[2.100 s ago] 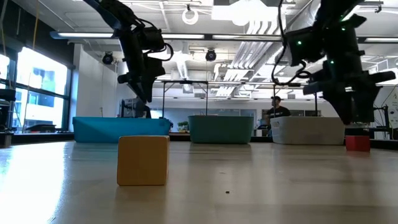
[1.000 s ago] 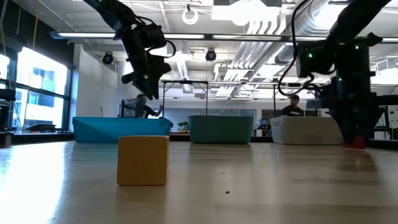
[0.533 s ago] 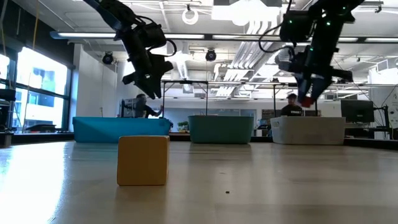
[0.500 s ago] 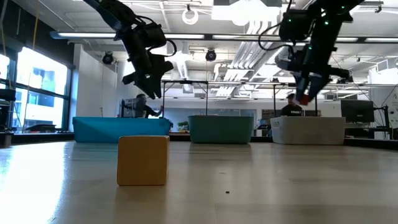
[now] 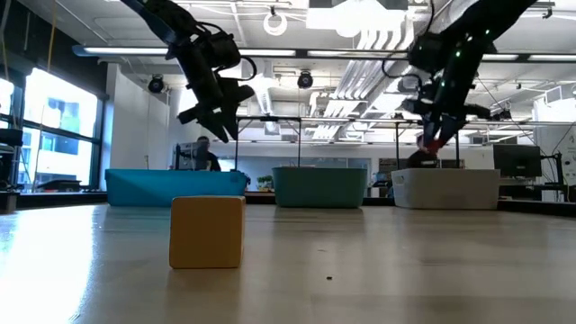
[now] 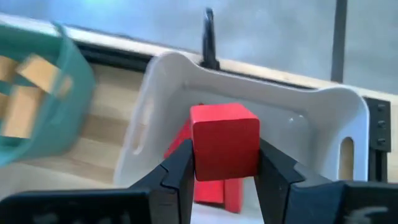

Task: Sort & place blocks by color
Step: Put the red block into the grey bin, then put the yellow block into the green bin

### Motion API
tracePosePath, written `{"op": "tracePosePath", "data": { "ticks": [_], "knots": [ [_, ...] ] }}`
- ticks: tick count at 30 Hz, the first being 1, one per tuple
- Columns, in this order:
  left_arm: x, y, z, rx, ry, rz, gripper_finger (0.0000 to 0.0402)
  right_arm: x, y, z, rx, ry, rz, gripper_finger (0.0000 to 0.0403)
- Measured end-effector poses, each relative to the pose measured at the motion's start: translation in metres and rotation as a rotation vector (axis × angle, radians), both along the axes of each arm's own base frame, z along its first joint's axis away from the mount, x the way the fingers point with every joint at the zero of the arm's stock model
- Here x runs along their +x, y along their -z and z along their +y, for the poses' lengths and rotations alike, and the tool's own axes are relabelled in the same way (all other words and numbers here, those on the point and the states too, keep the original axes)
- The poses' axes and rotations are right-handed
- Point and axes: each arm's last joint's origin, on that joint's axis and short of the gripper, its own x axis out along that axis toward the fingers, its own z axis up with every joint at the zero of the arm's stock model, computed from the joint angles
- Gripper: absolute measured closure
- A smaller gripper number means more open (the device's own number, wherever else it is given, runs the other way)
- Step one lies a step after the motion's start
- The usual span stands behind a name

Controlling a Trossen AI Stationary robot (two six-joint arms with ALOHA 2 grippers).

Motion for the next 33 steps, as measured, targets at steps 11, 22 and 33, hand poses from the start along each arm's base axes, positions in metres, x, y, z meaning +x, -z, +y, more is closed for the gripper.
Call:
{"op": "tracePosePath", "data": {
  "ticks": [11,22,33],
  "knots": [
    [0.007,-0.003,0.0,0.031,-0.005,-0.051,0.0275,0.009,0.05,-0.024,0.204,-0.061,0.127,0.0298],
    [0.009,-0.006,0.002,0.048,0.009,-0.096,0.0272,0.011,0.061,-0.029,0.213,-0.115,0.203,0.0226],
    [0.013,-0.006,-0.001,-0.073,-0.057,-0.219,0.0215,0.01,0.047,-0.028,0.133,-0.186,0.203,0.0216]
  ]
}}
